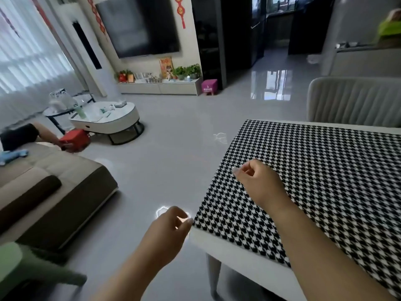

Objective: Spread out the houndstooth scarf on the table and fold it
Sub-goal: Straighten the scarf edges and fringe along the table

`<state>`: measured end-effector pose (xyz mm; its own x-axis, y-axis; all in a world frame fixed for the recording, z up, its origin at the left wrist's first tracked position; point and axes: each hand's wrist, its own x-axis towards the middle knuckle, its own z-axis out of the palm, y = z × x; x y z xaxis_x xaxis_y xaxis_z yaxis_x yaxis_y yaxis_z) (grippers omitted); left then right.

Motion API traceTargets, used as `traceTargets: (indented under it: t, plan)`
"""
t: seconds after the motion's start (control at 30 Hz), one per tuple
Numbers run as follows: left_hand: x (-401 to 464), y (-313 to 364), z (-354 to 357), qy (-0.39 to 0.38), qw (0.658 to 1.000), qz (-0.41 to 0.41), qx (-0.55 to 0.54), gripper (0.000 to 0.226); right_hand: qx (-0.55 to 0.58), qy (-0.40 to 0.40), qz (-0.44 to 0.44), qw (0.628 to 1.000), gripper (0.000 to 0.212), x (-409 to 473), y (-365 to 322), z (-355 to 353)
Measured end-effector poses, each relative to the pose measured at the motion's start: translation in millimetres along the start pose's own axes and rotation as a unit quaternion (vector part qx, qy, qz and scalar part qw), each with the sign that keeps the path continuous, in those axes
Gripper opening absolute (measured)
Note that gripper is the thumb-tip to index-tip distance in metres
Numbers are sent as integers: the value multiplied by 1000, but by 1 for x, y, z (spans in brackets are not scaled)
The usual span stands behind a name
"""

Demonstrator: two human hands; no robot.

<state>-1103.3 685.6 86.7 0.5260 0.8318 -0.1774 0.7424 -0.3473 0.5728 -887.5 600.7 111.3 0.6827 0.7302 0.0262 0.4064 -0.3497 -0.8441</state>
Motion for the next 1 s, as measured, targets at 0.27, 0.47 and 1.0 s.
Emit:
traceTargets:
  t: [0.27,0.47,1.0]
  plan:
    - [95,-55,-46,-35,997,60,-16,17,-37,73,62,995,22,41,-30,62]
    - [167,-110,-100,-81,988,135,-2,15,-3,163,123,979,21,45,-65,130]
    - [334,-99,-72,-230,938,255,34,27,11,258,262,930,24,114,-47,193]
